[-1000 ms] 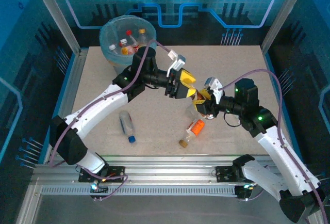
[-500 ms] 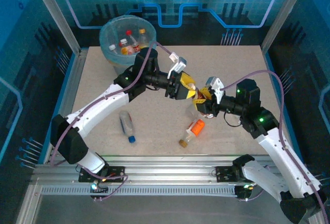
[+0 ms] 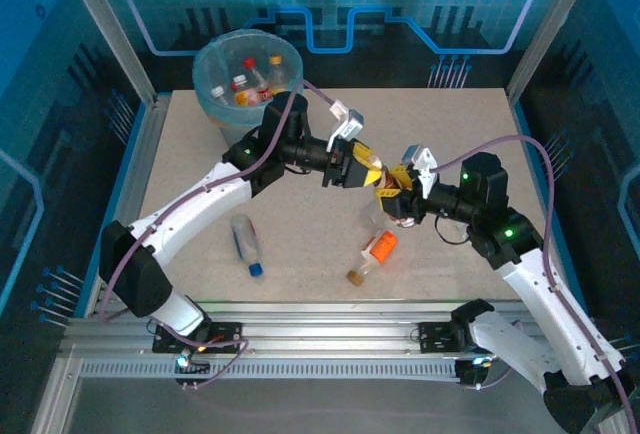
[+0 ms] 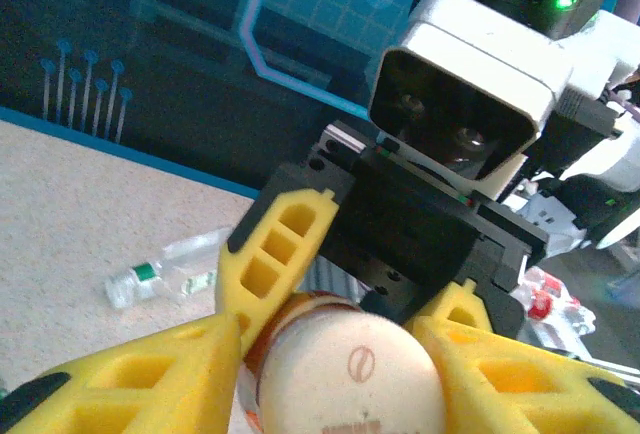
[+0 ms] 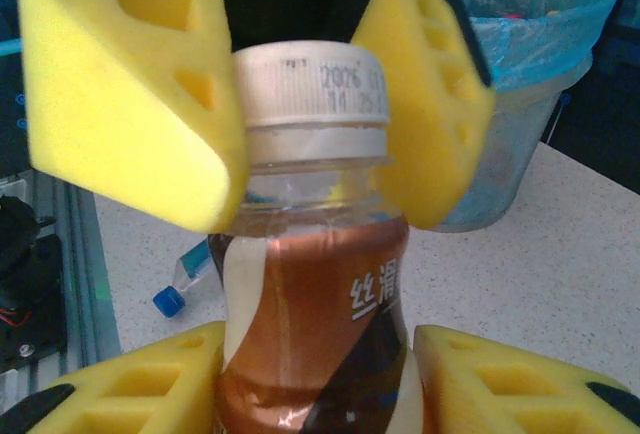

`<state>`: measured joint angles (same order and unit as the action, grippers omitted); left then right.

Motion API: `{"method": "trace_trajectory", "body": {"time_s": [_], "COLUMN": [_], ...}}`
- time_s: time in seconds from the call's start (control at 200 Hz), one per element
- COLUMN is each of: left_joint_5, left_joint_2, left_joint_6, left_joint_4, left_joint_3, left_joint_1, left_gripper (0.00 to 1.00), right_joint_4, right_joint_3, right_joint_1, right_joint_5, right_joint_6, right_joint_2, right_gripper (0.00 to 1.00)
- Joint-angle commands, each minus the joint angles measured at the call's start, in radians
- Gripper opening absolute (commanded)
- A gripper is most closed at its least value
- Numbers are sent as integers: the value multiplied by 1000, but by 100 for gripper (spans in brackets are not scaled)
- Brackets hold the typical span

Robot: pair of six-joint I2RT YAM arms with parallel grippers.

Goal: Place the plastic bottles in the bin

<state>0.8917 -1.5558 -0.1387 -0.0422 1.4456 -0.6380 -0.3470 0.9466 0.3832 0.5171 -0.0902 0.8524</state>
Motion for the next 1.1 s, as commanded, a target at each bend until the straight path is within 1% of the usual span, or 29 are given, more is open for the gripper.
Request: {"method": "trace_trajectory", "body": {"time_s": [0.0, 0.07, 0.225, 0.35, 0.4, 0.425, 0.47, 0.495, 0.56, 0.57, 0.695, 0.8, 0.985, 1.095], "left_joint_5": [-22, -16, -9, -23, -39, -49, -74, -88, -143, -150, -223, -297, -502, -583], "left_joint_2": [-12, -19, -14, -3, 4, 9, 15, 18, 28, 30, 58, 84, 70, 61], "left_joint_6": [-39, -51, -54, -54, -57, -59, -64, -66, -71, -71, -75, -77, -130, -140], "left_joint_4": [60, 64, 67, 70, 78, 82, 88, 89, 86, 86, 48, -4, -178, -212], "left_joint_3": [36, 41, 34, 26, 20, 18, 17, 17, 20, 21, 52, 98, 268, 327], "left_joint_1": [-5, -5, -5, -5, -5, -5, -5, -4, 1, 1, 28, 79, 243, 339], "left_gripper": [49, 42, 22, 19, 15, 12, 4, 0, 0, 0, 0, 0, 0, 0], "right_joint_4": [14, 24, 24, 27, 30, 31, 28, 24, 16, 15, 9, 5, -3, 7], "right_joint_3": [34, 32, 34, 32, 34, 36, 40, 43, 51, 52, 63, 88, 146, 177], "right_joint_1": [14, 15, 15, 15, 17, 19, 22, 25, 35, 36, 48, 52, 85, 138], "right_joint_5": [39, 38, 30, 20, 6, -7, -32, -46, -112, -125, -203, -260, -309, -347], "right_joint_6": [-28, -26, -32, -19, -8, 0, 8, 11, 22, 25, 30, 78, 133, 147], "right_joint_2": [7, 8, 9, 5, 2, -2, -7, -11, -23, -25, -51, -56, -41, -19], "right_gripper": [48, 48, 49, 50, 59, 61, 68, 74, 98, 100, 100, 100, 100, 100]}}
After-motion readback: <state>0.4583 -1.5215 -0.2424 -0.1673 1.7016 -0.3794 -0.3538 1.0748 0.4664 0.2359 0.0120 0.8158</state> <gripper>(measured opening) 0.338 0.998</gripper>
